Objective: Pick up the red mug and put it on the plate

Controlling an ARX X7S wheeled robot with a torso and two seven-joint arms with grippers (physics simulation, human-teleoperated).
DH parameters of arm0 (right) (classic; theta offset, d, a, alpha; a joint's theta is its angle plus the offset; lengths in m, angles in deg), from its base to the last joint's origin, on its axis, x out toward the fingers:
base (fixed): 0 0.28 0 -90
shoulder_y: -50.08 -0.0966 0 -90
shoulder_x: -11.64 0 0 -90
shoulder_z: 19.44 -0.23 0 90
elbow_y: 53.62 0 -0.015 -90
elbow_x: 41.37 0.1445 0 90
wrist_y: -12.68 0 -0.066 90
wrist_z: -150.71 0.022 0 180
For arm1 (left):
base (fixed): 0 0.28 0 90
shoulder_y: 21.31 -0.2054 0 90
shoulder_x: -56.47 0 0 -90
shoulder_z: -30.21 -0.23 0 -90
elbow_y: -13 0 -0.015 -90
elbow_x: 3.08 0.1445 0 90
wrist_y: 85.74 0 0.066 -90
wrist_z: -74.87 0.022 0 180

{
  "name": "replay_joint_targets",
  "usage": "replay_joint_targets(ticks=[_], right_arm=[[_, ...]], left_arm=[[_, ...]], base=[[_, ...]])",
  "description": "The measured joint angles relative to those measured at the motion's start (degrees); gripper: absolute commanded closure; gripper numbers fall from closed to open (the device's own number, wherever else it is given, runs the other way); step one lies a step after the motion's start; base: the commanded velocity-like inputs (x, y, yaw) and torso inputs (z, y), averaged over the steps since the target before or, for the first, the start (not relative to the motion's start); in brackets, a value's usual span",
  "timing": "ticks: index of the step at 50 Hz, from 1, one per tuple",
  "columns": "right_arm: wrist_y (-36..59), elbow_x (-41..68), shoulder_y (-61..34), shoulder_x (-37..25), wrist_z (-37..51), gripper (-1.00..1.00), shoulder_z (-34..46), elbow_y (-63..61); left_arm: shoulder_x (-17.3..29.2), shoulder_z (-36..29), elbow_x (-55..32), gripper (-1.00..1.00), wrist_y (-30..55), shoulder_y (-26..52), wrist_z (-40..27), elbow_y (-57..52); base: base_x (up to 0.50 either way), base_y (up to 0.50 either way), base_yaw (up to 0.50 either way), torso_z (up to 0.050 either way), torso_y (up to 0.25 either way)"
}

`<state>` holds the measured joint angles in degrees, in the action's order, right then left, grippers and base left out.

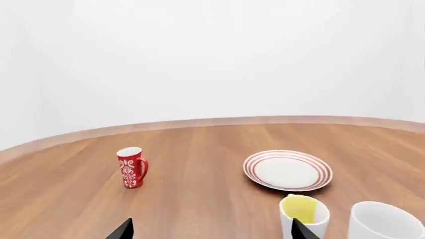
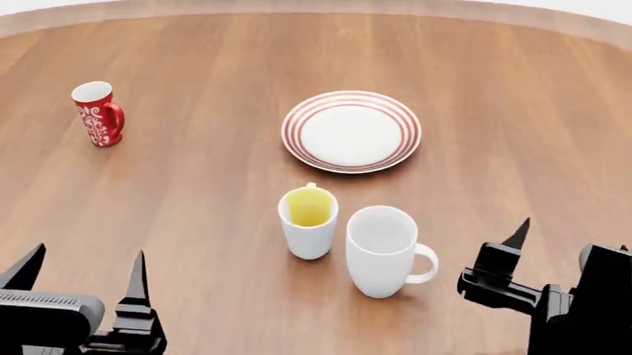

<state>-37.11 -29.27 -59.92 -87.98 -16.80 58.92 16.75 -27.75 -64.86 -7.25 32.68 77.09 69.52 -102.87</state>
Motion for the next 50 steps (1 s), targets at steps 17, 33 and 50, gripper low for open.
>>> replay_joint_targets(ticks=[17, 33, 50], right_arm=[[9.86, 2.29, -6.53, -2.78, 2.14, -1.0, -2.76, -1.69], [12.3, 3.17, -8.47, -3.57, 2.84, -1.0, -3.38, -0.99], [12.19, 3.36, -8.93, -3.83, 3.11, -1.0, -2.74, 0.26]], left_arm=[[1.27, 0.38, -1.94, -1.0, 7.36, 2.34, -1.21, -7.48], [2.13, 0.3, -2.93, -1.0, 9.26, 3.11, -2.2, -9.4], [2.79, 0.19, -3.81, -1.0, 9.15, 3.38, -2.95, -9.23]], base=[[0.5, 0.0, 0.0, 0.0, 0.0], [0.5, 0.0, 0.0, 0.0, 0.0], [0.5, 0.0, 0.0, 0.0, 0.001]])
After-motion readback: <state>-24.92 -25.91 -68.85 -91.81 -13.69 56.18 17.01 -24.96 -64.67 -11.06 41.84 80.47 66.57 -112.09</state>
